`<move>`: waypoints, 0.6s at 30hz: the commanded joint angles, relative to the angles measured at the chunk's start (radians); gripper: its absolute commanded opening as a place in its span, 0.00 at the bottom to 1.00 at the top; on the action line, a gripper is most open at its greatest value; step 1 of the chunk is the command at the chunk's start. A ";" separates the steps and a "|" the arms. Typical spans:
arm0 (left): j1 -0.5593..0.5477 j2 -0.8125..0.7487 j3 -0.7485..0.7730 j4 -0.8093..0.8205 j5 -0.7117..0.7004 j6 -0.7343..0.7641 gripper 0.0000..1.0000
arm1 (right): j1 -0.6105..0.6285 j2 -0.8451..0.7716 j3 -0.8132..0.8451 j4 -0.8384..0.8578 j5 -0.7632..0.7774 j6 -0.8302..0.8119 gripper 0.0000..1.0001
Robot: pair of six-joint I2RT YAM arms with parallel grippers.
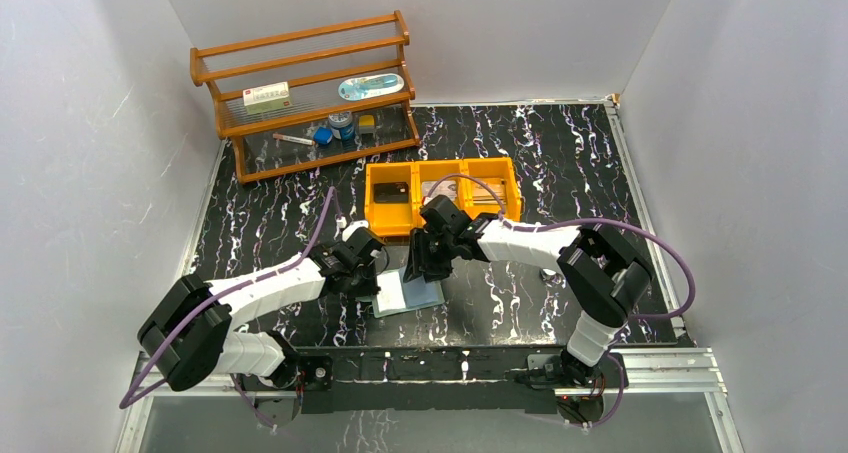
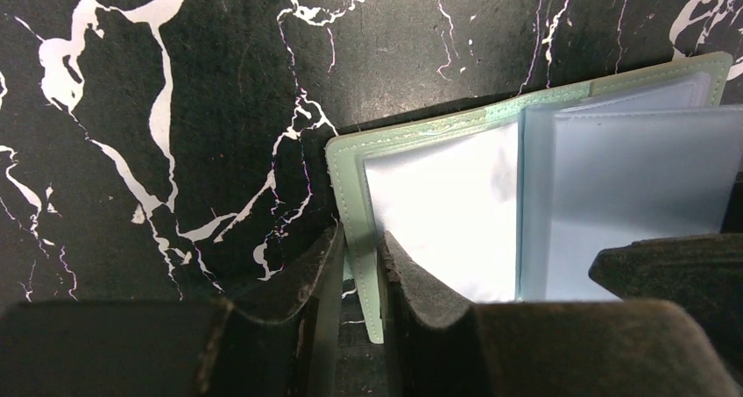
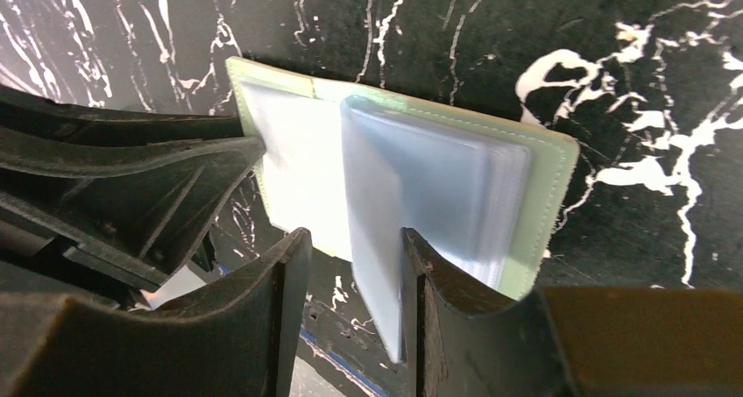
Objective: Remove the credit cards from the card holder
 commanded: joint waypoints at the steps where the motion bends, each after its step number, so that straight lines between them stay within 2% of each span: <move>1: 0.002 -0.007 0.023 -0.001 0.015 0.004 0.19 | 0.002 -0.033 0.026 0.070 -0.074 -0.002 0.49; 11: 0.001 -0.012 0.022 -0.005 0.002 -0.002 0.19 | 0.010 0.032 0.050 0.159 -0.235 0.008 0.53; 18: 0.001 -0.028 0.013 -0.018 -0.014 -0.021 0.19 | 0.024 0.149 0.056 0.232 -0.317 0.043 0.56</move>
